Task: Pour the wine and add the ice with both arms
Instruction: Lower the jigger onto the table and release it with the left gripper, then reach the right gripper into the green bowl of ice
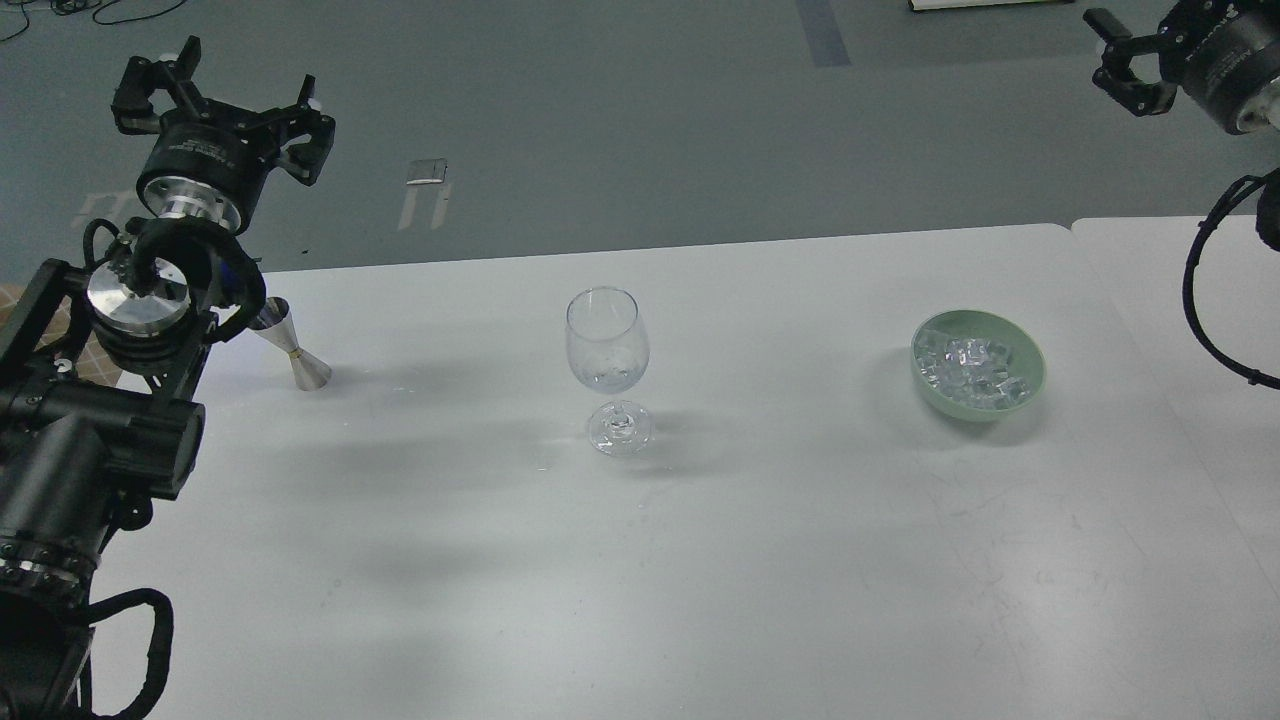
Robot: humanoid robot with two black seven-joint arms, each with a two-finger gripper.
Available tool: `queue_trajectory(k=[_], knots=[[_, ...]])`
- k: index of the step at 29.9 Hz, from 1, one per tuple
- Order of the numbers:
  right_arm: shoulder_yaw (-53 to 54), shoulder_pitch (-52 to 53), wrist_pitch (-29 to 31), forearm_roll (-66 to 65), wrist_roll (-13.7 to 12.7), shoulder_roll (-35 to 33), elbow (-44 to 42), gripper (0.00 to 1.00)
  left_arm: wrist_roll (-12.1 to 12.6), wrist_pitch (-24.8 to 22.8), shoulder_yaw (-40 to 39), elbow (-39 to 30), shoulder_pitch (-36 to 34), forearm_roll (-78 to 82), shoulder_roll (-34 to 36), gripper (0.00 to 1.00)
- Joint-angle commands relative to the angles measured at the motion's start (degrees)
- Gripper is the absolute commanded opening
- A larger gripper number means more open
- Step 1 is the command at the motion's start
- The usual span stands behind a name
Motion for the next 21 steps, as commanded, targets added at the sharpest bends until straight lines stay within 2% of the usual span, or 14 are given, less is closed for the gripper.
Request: queue_trajectory(k=[1,3,11,12,14,16,21], knots=[[-2.91,0.91,0.01,-6.97,0.32,-1.97,0.57,1.00,2.61,-6.92,-0.06,-0.04,0.84,0.03,0.22,0.96],[-6.76,2.05,0.01,-13.89,0.50,-5.04,4.06,1.00,3.04,-10.00,0.03,-0.04,1.28,0.03,0.57,0.96],[-18.97,7.67,0.01,-33.31,0.85,-11.47,9.35,1.00,3.49,-9.58,0.21,0.22,2.42,0.55,0.75,0.98],[-20.48,8.29,0.01,-35.26,1.20,-11.82,9.71,1.00,3.49,-9.49,0.21,0.14,2.86,0.55,0.66,0.98],[-26.35,10.22,0.01,-40.71,4.17,-12.44,10.76,1.00,3.31,-8.44,0.21,0.14,3.74,0.55,0.48,0.98],[-30.23,10.67,-0.52,-42.83,5.94,-12.00,11.03,1.00,3.31,-8.17,0.12,0.22,4.01,0.55,0.57,0.98],[-37.62,9.79,-0.87,-46.35,5.95,-11.91,15.24,0.99,3.58,-9.92,-0.06,0.22,6.47,0.47,2.06,0.98]])
